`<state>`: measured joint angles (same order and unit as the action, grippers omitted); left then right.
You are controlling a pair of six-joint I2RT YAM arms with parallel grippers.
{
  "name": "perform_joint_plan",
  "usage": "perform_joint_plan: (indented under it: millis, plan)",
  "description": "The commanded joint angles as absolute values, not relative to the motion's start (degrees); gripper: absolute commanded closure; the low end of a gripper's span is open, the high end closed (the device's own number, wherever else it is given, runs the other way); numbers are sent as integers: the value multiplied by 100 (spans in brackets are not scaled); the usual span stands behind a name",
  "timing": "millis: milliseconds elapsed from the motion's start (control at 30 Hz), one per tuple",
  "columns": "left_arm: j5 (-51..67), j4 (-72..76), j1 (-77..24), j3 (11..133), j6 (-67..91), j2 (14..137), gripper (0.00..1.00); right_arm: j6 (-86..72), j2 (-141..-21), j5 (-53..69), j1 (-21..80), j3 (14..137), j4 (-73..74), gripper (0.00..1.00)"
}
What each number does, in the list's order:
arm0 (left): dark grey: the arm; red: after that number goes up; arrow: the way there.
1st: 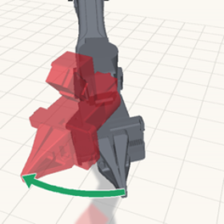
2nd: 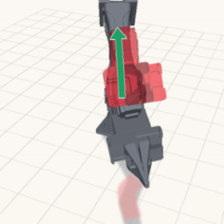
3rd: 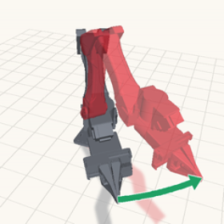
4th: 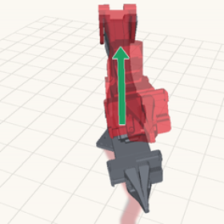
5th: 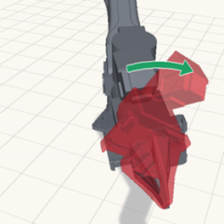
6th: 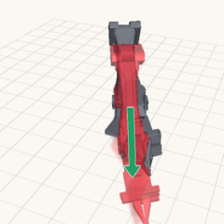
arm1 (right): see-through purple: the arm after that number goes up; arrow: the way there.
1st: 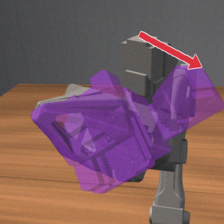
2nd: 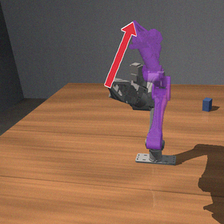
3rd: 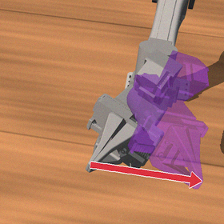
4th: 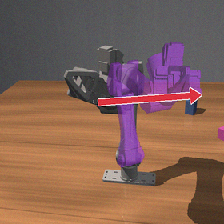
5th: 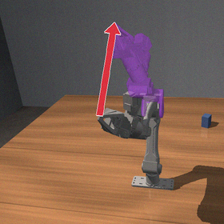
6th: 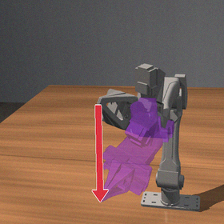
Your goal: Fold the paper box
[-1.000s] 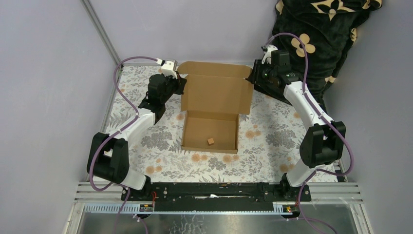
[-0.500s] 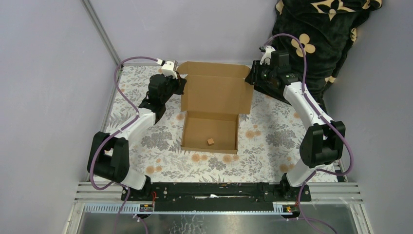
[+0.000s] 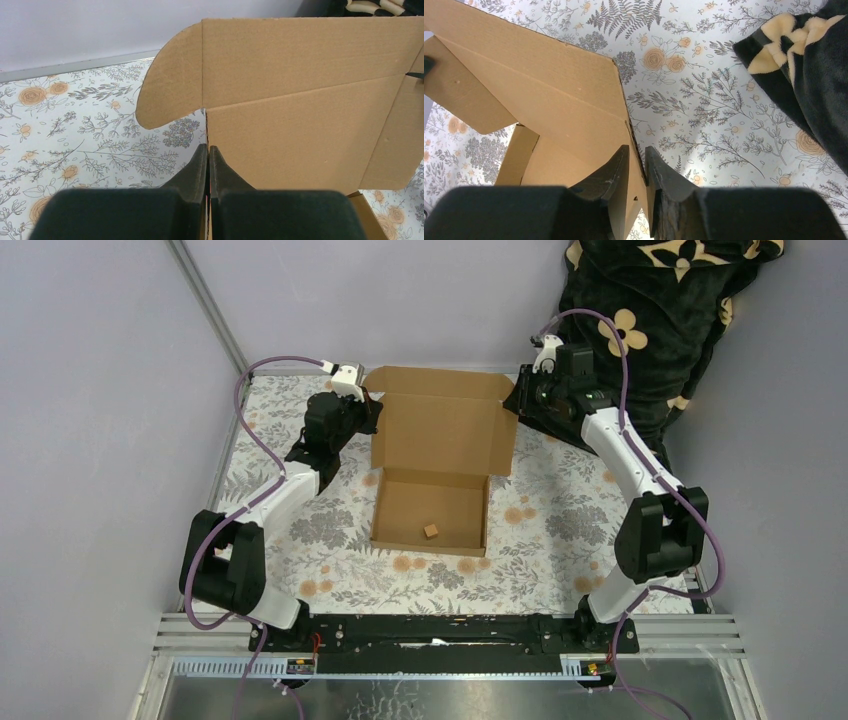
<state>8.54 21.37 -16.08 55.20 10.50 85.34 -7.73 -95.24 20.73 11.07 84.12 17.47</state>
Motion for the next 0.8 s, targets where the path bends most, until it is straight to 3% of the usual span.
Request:
perform_joint_plan:
  millis: [0,433,767]
  plan:
    - [827,2513,-1617,5533,962,8530,100,-694,-9619,2344,1116,8409,1735,74]
    - [832,2531,-1614,5535,958,8552,100,-558,-9758,2509,1129,8510,1953,69]
    - [792,2461,-1614,5563,891,8518,100,-171,-9801,3048,1134,8656,2254,78]
